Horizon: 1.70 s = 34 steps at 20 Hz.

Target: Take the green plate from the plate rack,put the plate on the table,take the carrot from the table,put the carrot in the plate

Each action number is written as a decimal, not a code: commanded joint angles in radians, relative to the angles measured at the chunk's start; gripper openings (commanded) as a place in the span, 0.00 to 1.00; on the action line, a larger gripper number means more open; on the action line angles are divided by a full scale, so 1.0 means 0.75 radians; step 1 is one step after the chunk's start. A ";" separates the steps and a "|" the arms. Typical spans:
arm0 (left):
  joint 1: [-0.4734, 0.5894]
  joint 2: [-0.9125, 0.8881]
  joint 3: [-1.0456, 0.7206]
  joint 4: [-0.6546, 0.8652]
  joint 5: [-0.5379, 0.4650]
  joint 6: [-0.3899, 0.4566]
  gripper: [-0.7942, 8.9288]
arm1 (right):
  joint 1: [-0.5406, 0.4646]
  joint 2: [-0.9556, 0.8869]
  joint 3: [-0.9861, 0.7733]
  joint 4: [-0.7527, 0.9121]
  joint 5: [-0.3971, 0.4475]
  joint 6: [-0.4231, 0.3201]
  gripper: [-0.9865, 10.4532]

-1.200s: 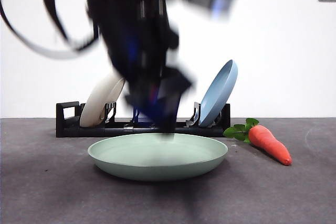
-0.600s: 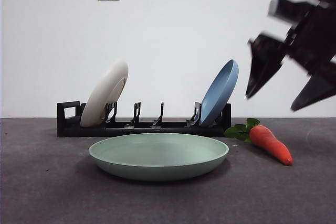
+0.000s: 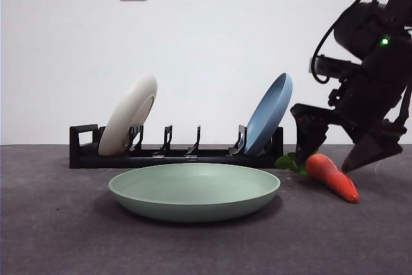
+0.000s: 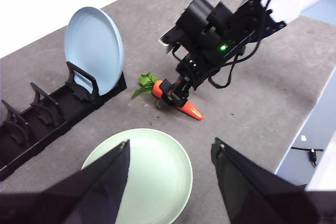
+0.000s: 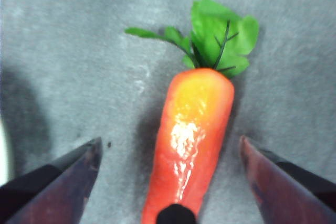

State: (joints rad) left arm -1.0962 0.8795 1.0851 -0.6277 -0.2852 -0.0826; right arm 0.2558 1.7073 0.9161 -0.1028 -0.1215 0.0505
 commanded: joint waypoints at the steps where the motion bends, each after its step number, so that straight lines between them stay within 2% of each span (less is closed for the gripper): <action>1: -0.005 -0.002 -0.003 0.008 0.004 -0.031 0.35 | 0.002 0.041 0.002 0.018 0.027 0.041 0.40; 3: -0.005 -0.002 -0.003 0.007 0.004 -0.031 0.35 | 0.002 0.046 0.002 0.019 0.026 0.040 0.31; 7: -0.005 -0.002 -0.003 0.008 0.002 -0.031 0.35 | 0.002 0.045 0.002 0.026 0.024 0.040 0.07; 14: -0.005 -0.002 -0.003 0.007 -0.001 -0.030 0.35 | 0.041 -0.118 0.002 -0.069 0.021 0.040 0.07; 16: -0.005 -0.002 -0.003 0.008 -0.001 -0.030 0.35 | 0.099 -0.219 0.002 -0.114 0.021 0.041 0.07; 20: -0.005 -0.002 -0.003 0.008 -0.001 -0.031 0.35 | 0.320 -0.340 0.002 -0.108 0.025 0.083 0.07; 24: -0.005 -0.002 -0.003 0.007 0.000 -0.030 0.35 | 0.507 -0.219 0.002 0.037 0.037 0.156 0.07; 27: -0.005 -0.002 -0.003 0.006 0.000 -0.030 0.35 | 0.580 -0.074 0.002 0.120 0.102 0.169 0.07; 34: -0.005 -0.002 -0.003 0.006 0.001 -0.031 0.35 | 0.606 0.105 0.002 0.165 0.099 0.181 0.08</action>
State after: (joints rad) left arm -1.0962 0.8795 1.0851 -0.6277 -0.2844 -0.0986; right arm 0.7078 1.7718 0.9199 0.0273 -0.0513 0.1776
